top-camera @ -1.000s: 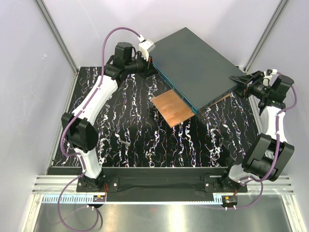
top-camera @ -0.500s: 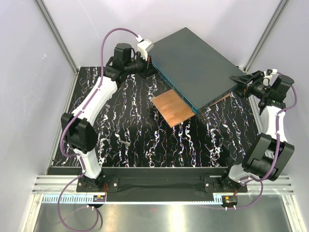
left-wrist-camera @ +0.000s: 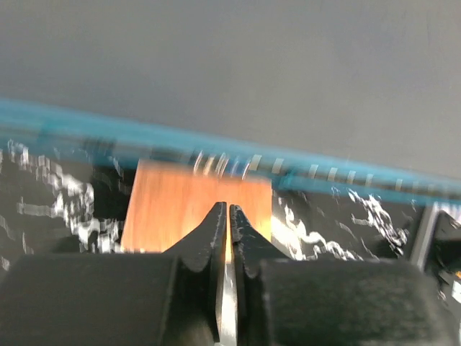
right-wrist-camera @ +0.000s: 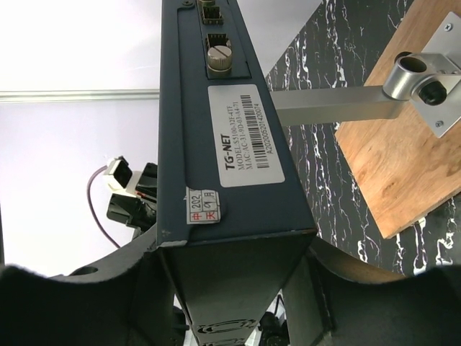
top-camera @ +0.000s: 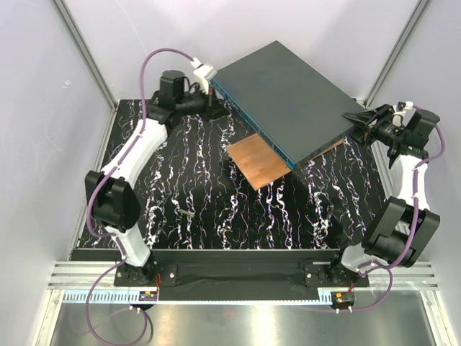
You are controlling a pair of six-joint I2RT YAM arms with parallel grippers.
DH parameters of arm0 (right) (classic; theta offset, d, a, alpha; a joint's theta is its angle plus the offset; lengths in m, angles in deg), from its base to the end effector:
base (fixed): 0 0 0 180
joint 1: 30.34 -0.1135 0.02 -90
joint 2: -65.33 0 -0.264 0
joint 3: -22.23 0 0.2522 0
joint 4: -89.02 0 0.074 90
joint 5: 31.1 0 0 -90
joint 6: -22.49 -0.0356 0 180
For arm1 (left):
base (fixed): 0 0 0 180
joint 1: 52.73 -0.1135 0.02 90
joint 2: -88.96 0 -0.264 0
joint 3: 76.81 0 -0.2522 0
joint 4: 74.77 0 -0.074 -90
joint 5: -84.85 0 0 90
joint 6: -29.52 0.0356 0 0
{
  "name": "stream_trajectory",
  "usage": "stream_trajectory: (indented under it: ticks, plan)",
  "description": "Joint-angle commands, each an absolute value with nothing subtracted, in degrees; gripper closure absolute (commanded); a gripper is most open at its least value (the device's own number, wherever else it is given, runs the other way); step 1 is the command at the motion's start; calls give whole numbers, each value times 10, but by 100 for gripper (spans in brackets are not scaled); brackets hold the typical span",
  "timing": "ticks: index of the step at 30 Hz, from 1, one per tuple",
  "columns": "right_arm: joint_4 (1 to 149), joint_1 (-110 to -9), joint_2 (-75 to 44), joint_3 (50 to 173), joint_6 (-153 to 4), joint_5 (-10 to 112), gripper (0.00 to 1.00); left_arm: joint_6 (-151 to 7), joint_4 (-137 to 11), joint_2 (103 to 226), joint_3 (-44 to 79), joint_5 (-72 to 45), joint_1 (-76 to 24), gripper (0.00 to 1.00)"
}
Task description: Insert the plug into the switch port
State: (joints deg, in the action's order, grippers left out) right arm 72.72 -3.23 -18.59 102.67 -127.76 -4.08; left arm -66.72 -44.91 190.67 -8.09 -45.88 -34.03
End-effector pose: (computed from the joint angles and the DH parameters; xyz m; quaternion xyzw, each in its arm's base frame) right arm 0.3070 -0.1215 0.3302 0.2645 0.7120 0.5494 0.3482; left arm 0.3875 -0.1557 0.3789 0.2812 0.7432 -0.3945 0.4615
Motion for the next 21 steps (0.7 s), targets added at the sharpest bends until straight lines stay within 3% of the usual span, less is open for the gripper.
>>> stream_trajectory:
  ticks: [1,8,9,10,15,21]
  plan:
    - [697,-57,-195,1073,-1192,-12,77,-624,-418,1832,-57,-543,-409,87]
    - [579,-28,-168,1093,-1105,-2,23,-319,-127,1733,6,-580,-524,69]
    - [546,-21,-163,1096,-1092,-3,20,-276,-71,1713,34,-576,-526,67]
    - [487,0,-145,1103,-1033,-2,11,-112,-4,1688,83,-547,-550,64]
    - [344,23,-117,1125,-911,9,1,81,60,1650,191,-518,-548,58]
    - [197,34,-89,1176,-759,47,0,212,22,1650,303,-412,-488,58]
